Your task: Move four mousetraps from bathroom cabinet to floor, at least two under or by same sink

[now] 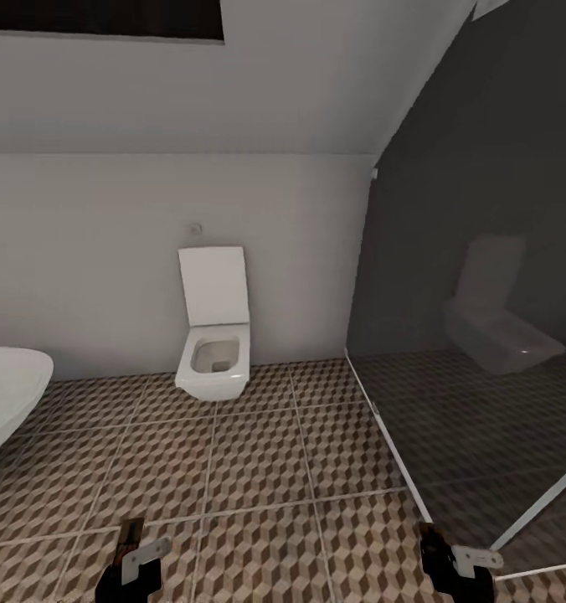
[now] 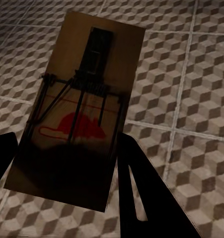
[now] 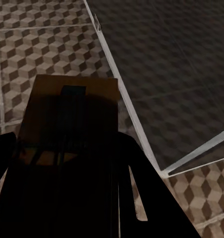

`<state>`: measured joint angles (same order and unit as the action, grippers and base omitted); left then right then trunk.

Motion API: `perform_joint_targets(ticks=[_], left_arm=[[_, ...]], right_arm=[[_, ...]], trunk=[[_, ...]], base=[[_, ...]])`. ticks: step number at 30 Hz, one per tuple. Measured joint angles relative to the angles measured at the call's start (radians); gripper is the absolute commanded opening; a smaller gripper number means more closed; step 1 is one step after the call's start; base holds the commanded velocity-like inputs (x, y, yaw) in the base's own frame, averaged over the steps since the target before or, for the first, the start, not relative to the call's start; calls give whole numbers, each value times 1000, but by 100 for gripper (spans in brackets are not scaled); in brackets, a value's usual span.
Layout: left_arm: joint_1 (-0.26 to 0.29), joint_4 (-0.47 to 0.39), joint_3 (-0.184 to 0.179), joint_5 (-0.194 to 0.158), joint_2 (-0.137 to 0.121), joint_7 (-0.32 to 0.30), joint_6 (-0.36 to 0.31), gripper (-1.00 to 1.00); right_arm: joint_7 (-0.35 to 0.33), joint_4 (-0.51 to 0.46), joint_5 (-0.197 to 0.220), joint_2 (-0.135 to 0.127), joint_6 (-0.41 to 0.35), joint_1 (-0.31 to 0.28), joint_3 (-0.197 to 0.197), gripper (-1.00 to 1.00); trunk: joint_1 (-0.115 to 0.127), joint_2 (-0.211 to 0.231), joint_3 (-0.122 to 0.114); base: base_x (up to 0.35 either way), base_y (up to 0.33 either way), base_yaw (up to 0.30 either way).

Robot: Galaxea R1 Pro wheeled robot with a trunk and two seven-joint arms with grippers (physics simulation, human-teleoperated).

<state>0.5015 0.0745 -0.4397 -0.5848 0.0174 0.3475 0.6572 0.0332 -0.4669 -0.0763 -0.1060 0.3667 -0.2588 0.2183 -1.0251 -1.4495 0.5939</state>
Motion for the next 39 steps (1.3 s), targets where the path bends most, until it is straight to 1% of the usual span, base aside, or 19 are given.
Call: perform_joint_targets(ticks=[39], left_arm=[[0, 0, 0, 0, 0, 0, 0, -100]], right_arm=[[0, 0, 0, 0, 0, 0, 0, -100]], trunk=[[0, 0, 0]], base=[[0, 0, 253]])
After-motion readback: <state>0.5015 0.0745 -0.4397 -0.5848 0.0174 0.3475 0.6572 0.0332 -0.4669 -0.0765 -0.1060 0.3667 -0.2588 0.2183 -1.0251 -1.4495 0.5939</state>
